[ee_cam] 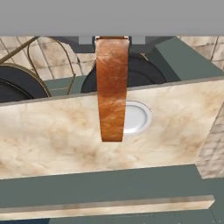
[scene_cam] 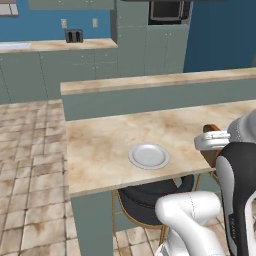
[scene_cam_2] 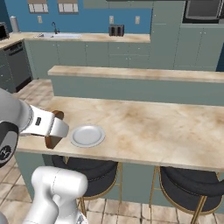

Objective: Start the toaster. Once the lever pops up, take the bread to the plate on the dining counter.

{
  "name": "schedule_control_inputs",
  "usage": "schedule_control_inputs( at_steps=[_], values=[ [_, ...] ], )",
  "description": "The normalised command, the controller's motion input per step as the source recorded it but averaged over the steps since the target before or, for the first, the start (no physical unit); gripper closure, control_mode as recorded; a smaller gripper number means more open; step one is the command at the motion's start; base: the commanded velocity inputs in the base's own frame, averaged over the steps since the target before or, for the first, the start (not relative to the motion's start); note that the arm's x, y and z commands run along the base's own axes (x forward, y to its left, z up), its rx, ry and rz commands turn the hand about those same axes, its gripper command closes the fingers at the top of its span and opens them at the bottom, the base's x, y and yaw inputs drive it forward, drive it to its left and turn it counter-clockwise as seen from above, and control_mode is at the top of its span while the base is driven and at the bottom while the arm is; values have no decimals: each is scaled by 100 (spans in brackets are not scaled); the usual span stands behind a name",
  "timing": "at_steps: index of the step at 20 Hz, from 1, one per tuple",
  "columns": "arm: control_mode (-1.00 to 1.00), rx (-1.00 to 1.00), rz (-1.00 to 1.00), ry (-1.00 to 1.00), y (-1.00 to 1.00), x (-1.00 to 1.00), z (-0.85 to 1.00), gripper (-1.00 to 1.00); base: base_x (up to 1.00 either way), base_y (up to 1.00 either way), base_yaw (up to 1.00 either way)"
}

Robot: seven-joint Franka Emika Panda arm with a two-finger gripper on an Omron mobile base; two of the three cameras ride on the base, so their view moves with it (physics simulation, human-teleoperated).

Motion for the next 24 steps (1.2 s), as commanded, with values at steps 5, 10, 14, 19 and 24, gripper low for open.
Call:
schedule_control_inputs(
  at_steps=[5, 10, 14, 19, 24],
  values=[
    [-100, 0, 7, 0, 0, 16, 0, 100, 0, 0, 0],
    [-100, 3, 34, 0, 0, 48, -12, 100, 0, 0, 0],
    [-100, 2, 31, 0, 0, 38, -12, 100, 0, 0, 0],
    [-100, 3, 19, 0, 0, 31, -7, 100, 0, 0, 0],
    [-100, 0, 1, 0, 0, 31, -10, 100, 0, 0, 0]
  ],
)
